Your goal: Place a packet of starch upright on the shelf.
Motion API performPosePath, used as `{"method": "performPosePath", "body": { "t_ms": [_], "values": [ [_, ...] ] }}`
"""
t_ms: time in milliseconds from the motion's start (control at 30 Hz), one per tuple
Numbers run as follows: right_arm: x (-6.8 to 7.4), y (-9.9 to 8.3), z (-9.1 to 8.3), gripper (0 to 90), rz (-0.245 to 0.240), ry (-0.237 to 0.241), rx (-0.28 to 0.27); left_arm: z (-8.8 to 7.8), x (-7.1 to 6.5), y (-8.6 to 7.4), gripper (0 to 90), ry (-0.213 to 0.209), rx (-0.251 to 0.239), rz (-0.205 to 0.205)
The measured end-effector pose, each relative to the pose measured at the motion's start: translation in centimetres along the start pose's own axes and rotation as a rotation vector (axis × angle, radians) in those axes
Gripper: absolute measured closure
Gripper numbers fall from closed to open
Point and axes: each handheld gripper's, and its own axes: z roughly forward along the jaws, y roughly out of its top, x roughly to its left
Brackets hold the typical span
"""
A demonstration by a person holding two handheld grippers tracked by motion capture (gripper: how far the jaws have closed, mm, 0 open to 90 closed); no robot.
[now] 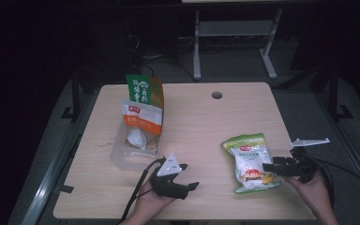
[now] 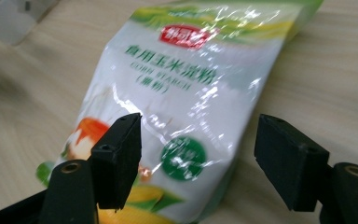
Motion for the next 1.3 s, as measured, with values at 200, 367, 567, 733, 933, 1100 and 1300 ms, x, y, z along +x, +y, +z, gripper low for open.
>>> {"method": "performPosePath", "body": {
  "t_ms": [200,367,567,733,933,1100,1300],
  "values": [
    [-2.0,1.3,1.1,33.2,0.018,0.003,-0.008,3.2,-1.2,1.8,27.9,-0.052,0.011,0.013],
    [-3.3,1.8,2.7,44.4,0.033,0.059,0.025,6.1,-1.5,2.8,29.5,-0.102,0.016,-0.025],
    [-3.1,1.5,2.6,67.6,0.032,0.109,0.014,10.4,-1.6,3.7,35.8,-0.165,0.047,-0.087],
    [-2.4,1.1,2.6,81.7,0.018,0.111,0.021,12.2,-1.8,4.4,41.6,-0.193,0.060,-0.119],
    [-1.6,0.4,2.4,86.0,0.024,0.117,0.018,12.8,-1.3,4.9,47.7,-0.178,0.067,-0.155],
    [-1.4,-0.3,2.3,77.3,0.024,0.162,0.022,12.6,-0.8,5.2,52.2,-0.128,0.063,-0.155],
    [-2.0,0.2,2.9,51.0,0.052,0.181,0.035,12.9,-0.4,5.2,51.2,-0.128,0.081,-0.156]
  ]
}}
